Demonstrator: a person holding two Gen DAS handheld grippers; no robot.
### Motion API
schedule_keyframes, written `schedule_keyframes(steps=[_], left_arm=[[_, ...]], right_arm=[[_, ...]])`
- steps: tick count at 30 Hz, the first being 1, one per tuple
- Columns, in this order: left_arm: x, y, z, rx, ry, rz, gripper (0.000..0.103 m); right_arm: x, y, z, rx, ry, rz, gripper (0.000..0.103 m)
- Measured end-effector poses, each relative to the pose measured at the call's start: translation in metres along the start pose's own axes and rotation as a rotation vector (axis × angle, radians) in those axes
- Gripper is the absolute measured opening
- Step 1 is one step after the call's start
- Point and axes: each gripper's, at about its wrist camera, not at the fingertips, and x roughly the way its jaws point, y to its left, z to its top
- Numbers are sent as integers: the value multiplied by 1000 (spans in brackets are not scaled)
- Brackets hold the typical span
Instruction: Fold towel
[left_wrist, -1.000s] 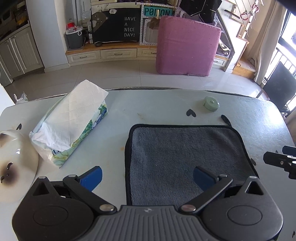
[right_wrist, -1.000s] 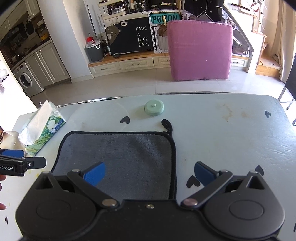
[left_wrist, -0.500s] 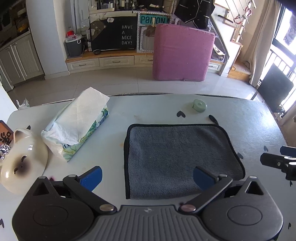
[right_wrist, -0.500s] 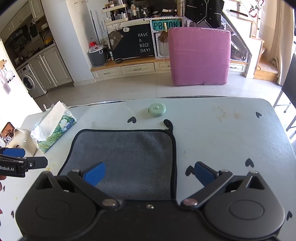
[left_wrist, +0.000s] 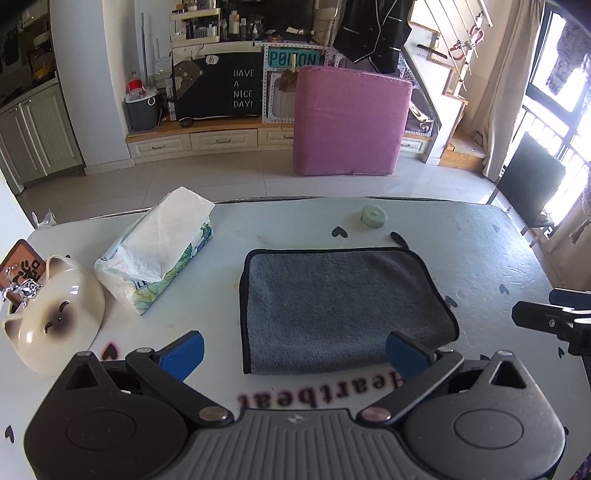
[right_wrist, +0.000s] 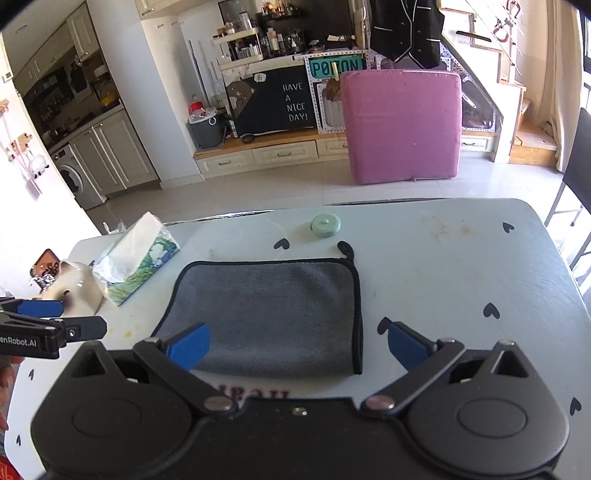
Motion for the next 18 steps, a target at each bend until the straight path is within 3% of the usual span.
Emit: schedule_keyframes(steps=[18], left_arm=[[-58,-13,-49,14,-68,-7,103]], right_arm=[[-59,7,-47,-7,-72,22,102]])
